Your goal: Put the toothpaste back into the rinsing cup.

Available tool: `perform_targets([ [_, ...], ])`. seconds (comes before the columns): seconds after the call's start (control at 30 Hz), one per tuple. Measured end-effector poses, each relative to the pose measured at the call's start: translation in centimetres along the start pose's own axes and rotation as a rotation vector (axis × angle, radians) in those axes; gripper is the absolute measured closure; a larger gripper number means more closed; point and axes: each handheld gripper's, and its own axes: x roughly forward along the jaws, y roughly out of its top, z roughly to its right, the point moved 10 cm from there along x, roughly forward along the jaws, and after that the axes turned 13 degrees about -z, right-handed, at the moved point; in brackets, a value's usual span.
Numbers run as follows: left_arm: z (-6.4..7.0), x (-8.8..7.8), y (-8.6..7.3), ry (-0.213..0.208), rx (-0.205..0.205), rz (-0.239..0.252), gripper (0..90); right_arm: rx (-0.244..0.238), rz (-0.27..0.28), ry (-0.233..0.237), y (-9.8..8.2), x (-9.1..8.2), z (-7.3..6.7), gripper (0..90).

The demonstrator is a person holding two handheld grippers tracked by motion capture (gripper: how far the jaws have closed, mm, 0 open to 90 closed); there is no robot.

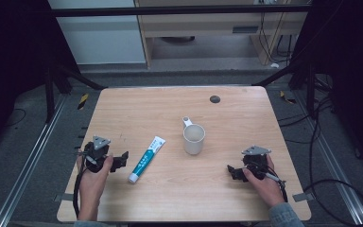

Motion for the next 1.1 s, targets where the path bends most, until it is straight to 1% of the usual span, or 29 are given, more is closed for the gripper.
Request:
perform_targets([
  [0.07,0.6,-0.5,0.7,0.008,0.039,0.011,4.3,-0.004,0.003,0.0,0.0,0.0,0.0,0.4],
  [0.1,1.0,-0.7,1.0,0.0,0.056,0.008,4.3,-0.005,0.002,-0.001,0.0,0.0,0.1,0.4],
  [0.17,1.9,-1.0,1.5,-0.014,0.07,0.002,4.7,-0.006,0.003,-0.001,0.0,0.0,0.1,0.3],
  [0.2,2.3,-1.1,1.7,-0.016,0.085,-0.008,4.7,-0.006,0.003,-0.001,0.0,0.0,0.1,0.3],
  [0.3,3.5,-1.0,1.9,-0.014,0.132,-0.044,6.0,-0.005,0.003,-0.001,0.0,0.0,0.1,0.4],
  [0.43,4.8,-0.5,2.3,-0.016,0.182,-0.07,6.2,-0.005,0.002,-0.001,0.0,0.0,0.1,0.4],
  [0.6,6.2,-0.2,2.7,-0.028,0.227,-0.086,6.2,-0.004,0.002,-0.002,0.1,0.0,0.1,0.3],
  [0.67,6.6,0.1,2.7,-0.032,0.251,-0.109,6.2,-0.004,0.002,-0.002,0.1,0.0,0.1,0.4],
  [0.73,6.8,0.4,2.9,-0.038,0.262,-0.124,6.3,-0.004,0.002,-0.002,0.1,0.0,0.1,0.4],
  [0.77,7.0,0.6,3.0,-0.047,0.262,-0.131,6.2,-0.004,0.002,-0.002,0.1,0.0,0.1,0.4],
  [0.8,7.4,0.9,3.2,-0.063,0.262,-0.149,6.2,-0.004,0.002,-0.002,0.1,0.0,0.1,0.4],
  [0.83,7.4,0.9,3.2,-0.063,0.262,-0.149,6.2,-0.004,0.002,-0.002,0.1,0.0,0.1,0.4],
  [0.87,7.6,1.0,3.3,-0.066,0.272,-0.152,6.2,-0.004,0.002,-0.002,0.1,0.0,0.1,0.3],
  [0.93,8.0,1.1,3.6,-0.069,0.279,-0.161,6.3,-0.004,0.003,-0.002,0.1,0.0,0.1,0.4],
  [1.1,8.9,1.7,3.8,-0.078,0.316,-0.229,10.0,-0.004,0.003,-0.002,0.1,0.0,0.1,0.3],
])
